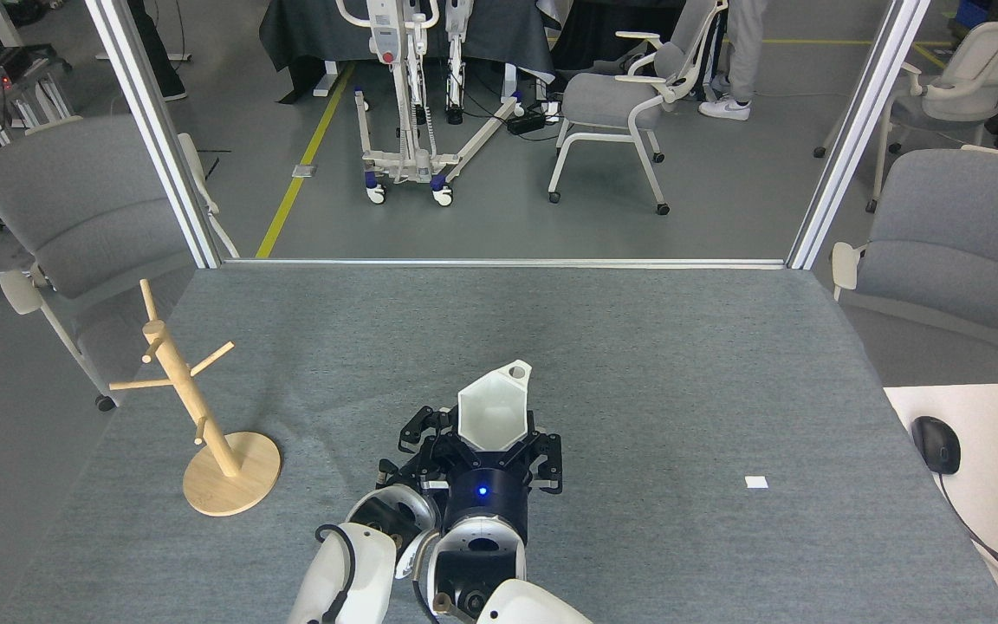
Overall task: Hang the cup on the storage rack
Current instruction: 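Bring the left gripper under the cup and grasp its base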
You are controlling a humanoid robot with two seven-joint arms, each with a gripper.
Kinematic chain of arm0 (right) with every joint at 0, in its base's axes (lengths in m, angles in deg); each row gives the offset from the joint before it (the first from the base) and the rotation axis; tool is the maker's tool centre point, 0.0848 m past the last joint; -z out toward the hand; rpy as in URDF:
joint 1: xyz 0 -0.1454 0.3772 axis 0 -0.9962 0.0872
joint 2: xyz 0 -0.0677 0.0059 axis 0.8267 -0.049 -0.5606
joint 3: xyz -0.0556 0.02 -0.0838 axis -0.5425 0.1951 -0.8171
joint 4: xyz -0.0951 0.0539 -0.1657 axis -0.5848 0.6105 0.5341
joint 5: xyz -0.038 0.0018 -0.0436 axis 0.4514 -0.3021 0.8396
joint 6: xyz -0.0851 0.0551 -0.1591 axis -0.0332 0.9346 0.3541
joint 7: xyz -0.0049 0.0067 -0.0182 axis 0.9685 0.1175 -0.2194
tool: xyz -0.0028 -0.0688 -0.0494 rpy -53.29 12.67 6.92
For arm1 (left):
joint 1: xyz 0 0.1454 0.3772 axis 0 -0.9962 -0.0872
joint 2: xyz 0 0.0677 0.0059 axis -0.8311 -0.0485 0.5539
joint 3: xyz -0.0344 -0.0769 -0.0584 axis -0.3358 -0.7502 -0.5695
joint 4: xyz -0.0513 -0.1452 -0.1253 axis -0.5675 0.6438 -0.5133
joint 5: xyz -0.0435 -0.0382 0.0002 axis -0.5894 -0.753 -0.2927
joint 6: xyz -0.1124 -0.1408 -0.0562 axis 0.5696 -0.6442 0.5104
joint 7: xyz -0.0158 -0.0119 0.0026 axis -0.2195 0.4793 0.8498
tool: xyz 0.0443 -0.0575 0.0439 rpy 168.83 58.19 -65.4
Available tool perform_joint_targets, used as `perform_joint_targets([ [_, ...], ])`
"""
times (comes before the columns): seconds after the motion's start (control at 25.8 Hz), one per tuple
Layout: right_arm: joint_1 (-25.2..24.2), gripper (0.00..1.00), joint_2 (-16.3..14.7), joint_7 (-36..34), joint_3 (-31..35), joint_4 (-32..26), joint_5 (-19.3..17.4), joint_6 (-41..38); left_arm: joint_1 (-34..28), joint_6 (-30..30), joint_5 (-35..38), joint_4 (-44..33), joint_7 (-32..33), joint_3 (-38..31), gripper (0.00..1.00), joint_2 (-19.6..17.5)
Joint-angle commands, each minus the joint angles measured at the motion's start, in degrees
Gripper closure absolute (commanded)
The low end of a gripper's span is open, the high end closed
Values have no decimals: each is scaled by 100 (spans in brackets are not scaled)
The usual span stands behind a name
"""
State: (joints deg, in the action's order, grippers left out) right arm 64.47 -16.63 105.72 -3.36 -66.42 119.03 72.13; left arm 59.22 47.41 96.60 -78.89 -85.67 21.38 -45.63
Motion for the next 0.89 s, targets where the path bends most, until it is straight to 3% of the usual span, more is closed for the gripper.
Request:
perform_joint_targets([
  [0.0, 71, 90, -18, -47, -10, 92, -235, 44, -293, 203, -16, -1104, -360, -36, 2, -36],
  [0.31, 89, 90, -1, -47, 130, 110, -322, 44, -584, 238, -16, -1315, -412, -36, 2, -27],
  [0.62, 467, 92, 17, -29, 166, 101, -1122, 44, -540, 177, -7, -1271, -395, -9, 2, 52],
  [0.85, 730, 91, 26, 797, 174, 75, -1201, 29, -522, -219, 11, -1104, -395, 26, 2, 44],
])
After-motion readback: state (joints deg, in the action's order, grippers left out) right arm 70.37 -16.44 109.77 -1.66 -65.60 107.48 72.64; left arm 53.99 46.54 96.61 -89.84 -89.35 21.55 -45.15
